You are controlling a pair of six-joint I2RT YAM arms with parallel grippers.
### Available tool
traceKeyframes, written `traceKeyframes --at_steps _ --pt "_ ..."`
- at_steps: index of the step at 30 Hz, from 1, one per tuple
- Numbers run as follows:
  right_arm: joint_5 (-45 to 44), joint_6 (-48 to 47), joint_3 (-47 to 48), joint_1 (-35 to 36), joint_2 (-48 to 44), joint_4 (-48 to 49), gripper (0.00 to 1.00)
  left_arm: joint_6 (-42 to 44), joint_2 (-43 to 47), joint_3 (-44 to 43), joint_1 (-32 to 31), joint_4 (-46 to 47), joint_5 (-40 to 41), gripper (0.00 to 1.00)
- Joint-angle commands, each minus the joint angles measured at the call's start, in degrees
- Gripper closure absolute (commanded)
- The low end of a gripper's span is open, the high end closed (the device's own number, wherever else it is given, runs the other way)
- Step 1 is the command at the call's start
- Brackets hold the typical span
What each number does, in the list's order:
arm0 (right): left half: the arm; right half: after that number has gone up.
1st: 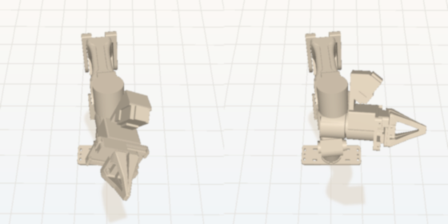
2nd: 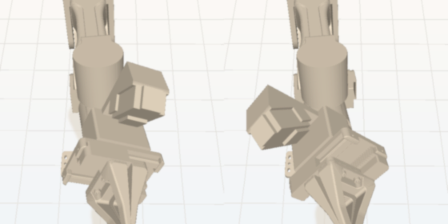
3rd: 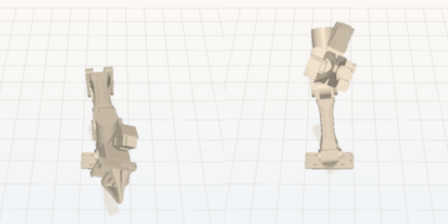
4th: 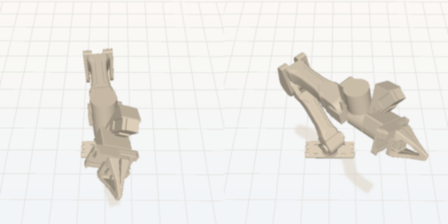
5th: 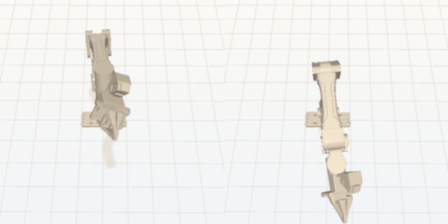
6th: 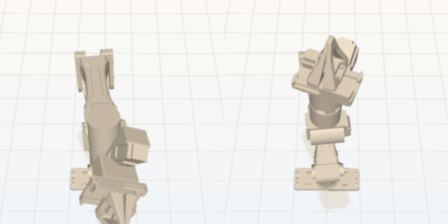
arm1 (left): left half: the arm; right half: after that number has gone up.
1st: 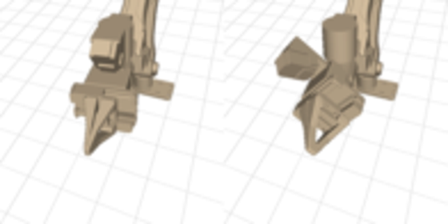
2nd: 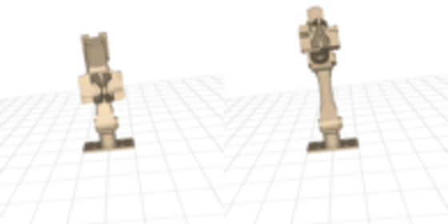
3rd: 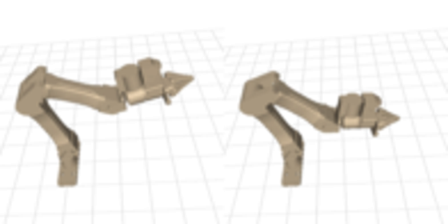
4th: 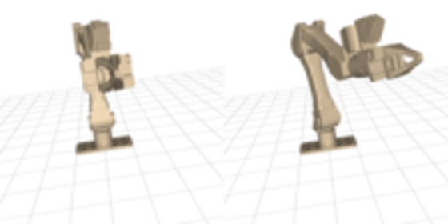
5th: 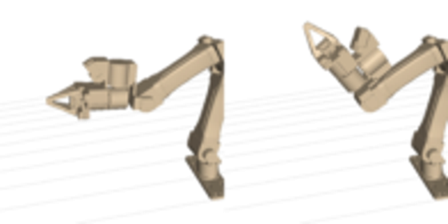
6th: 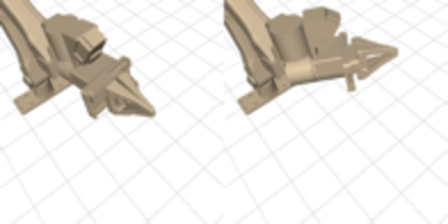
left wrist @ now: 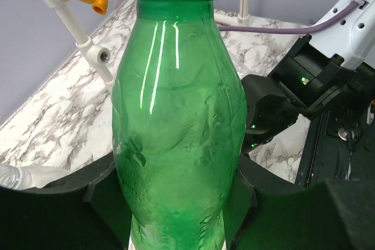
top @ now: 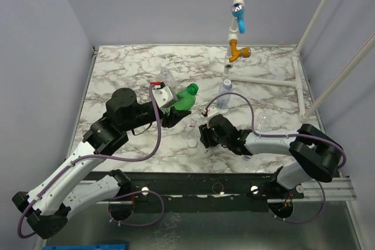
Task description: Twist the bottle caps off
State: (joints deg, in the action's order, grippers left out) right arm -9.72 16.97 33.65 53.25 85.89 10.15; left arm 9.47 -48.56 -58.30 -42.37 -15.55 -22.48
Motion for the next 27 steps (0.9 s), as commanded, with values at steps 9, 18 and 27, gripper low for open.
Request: traceKeyframes --at_steps 9,18,27 --pt "0.0 1.5 3.5 0.5 -16.8 -9.0 0.22 -0.4 -0.6 0.3 0.3 2.1 -1.2 1.00" --pt "16.1 -6.1 27.9 0.4 -33.5 -18.6 0.09 -0.8 -0.5 0.6 0.3 3.1 -1.4 1.00" --pt "24.5 -7.7 44.6 0.3 -25.3 -18.2 0.08 0.1 -0.4 0.8 0.3 3.2 -5.5 1.00"
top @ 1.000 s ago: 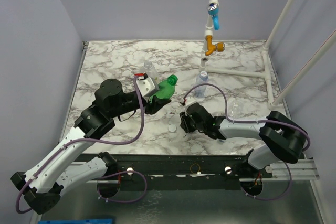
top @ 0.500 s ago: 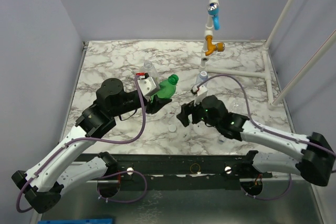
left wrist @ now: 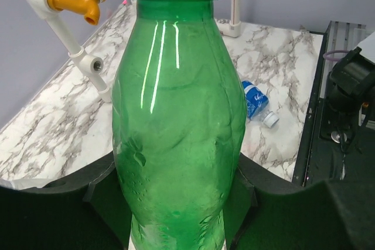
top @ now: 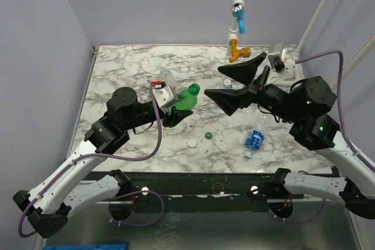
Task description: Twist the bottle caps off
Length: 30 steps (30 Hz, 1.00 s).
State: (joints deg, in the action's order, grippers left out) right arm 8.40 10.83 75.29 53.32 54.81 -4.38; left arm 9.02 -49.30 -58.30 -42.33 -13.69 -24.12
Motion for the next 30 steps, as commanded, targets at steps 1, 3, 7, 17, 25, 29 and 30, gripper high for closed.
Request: traceKeyframes --at_steps 1,3,7,17,25,29,30 --pt "6.9 -1.5 4.1 0.3 7.3 -3.7 0.08 0.8 0.4 0.9 0.3 1.4 -4.4 1.00" --pt "7.1 -1.4 5.0 0.3 9.2 -3.0 0.08 0.9 0.4 0.8 0.3 1.4 -4.5 1.00" --pt "7.0 -1.2 4.9 0.3 10.7 -1.0 0.14 0.9 0.7 0.6 0.3 1.4 -4.1 1.00" --pt "7.4 0.6 2.4 0.3 11.4 -0.3 0.40 0.0 1.0 0.6 0.3 1.9 -3.4 1.00" --pt "7.3 0.9 0.7 0.3 11.9 -0.9 0.67 -1.4 0.9 0.6 0.3 3.2 -2.0 1.00" --pt "5.0 -1.0 2.4 0.3 13.1 -2.3 0.91 -2.2 1.1 0.9 0.3 2.0 0.8 0.23" --pt "3.9 -1.9 3.0 0.3 13.4 -3.0 0.92 -2.1 1.2 0.9 0.3 1.3 2.5 0.02"
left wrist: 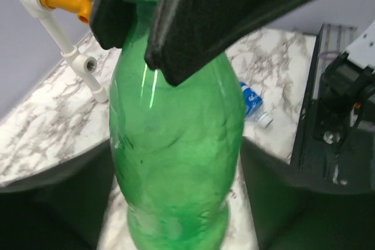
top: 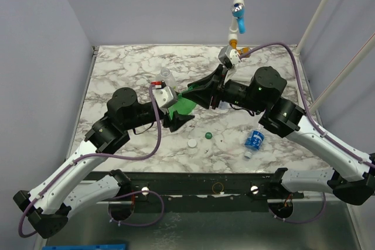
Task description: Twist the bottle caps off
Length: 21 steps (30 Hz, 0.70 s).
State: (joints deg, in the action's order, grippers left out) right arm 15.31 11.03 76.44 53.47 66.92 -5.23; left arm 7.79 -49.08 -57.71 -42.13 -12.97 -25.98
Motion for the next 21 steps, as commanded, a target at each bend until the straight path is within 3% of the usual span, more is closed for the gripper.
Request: traceKeyframes --at_steps 1,9,15,21 --pt "-4.2 -3.1 2.3 0.1 1.8 -3.1 0.93 -0.3 1.1 0.3 0.0 -0.1 6.6 0.01" --pt "-18.7 -13.3 1.4 -0.2 7.3 -6.8 0.98 3.3 -2.7 -8.1 2.5 -18.0 23.2 0.01" --pt "-19.4 -13.7 -3.1 -4.2 14.0 -0.4 1.00 -1.6 -3.0 -13.1 8.2 -22.0 24.2 0.01" --pt "-22.1 -15.9 -7.9 -4.9 21.4 12.2 1.00 -0.3 -12.0 -23.6 15.5 -36.7 23.1 0.02"
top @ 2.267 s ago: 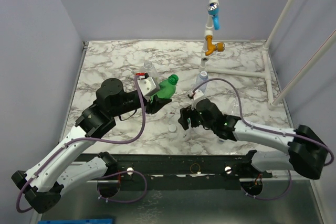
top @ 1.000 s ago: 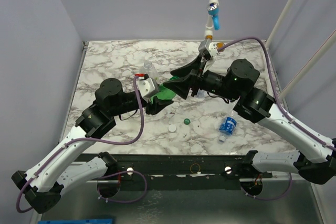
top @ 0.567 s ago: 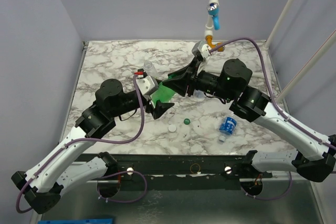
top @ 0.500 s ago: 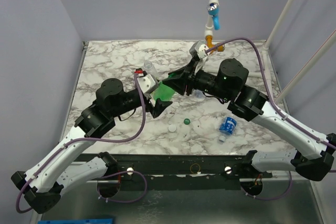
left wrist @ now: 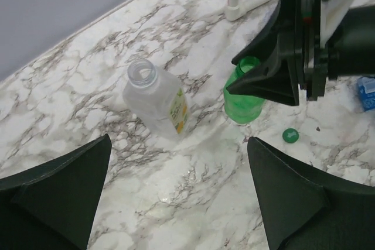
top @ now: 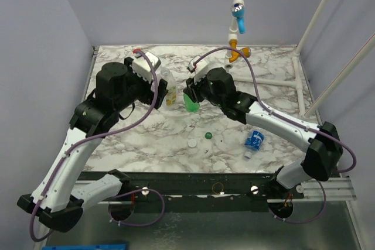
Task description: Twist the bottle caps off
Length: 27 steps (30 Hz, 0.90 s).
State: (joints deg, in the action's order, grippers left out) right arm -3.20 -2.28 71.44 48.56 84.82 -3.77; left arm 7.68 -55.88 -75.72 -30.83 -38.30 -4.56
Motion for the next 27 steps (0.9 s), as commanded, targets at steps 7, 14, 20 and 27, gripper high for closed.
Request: traceKeyframes --at_steps 7,14,20,27 --pt "-4.9 -2.9 -10.1 -0.2 9.3 28.5 0.99 -0.1 -6.2 -5.9 7.4 -12.6 2.2 0.01" --pt "-6.1 -0.5 -8.2 -0.2 16.1 31.7 0.99 -1.6 -6.0 -6.6 8.3 -14.4 0.4 0.01" --pt "-6.3 1.1 -7.8 -0.3 18.7 30.5 0.99 -1.3 -5.6 -5.8 8.4 -13.9 -0.9 0.01" --pt "-5.8 4.1 -9.5 -0.3 17.3 30.6 0.59 -0.5 -4.2 -4.1 8.4 -13.8 -3.7 0.01"
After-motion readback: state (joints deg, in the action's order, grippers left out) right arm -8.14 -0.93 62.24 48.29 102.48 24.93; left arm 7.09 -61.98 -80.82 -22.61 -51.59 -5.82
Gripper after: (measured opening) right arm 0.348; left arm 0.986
